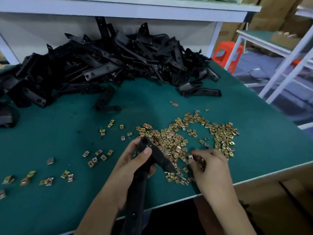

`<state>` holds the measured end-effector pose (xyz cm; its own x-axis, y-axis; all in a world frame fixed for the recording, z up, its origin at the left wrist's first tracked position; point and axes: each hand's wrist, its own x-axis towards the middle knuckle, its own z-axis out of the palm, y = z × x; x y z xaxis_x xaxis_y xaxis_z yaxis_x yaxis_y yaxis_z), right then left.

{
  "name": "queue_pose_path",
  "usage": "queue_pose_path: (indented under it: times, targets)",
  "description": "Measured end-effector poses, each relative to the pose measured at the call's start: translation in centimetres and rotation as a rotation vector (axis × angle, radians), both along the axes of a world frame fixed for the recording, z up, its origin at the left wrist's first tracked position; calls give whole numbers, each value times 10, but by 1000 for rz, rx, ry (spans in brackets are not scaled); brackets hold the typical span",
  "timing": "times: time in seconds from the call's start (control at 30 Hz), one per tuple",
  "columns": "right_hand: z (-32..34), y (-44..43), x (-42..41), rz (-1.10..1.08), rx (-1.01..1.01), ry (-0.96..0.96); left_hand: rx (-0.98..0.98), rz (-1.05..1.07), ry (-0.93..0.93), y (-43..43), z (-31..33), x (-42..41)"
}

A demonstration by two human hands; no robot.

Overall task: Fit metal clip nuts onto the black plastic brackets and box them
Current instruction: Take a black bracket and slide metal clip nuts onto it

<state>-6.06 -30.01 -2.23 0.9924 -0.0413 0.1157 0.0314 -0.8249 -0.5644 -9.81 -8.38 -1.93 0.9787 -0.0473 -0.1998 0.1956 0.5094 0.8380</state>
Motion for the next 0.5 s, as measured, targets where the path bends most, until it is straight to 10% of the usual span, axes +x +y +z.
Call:
queue_pose_path:
  times: [0.3,0.5]
  targets:
    - [-3,5,7,29,151,-97,-4,37,76,-11,-1,-5]
    - [20,21,-6,171,767,89,27,31,17,-12,-9,-3]
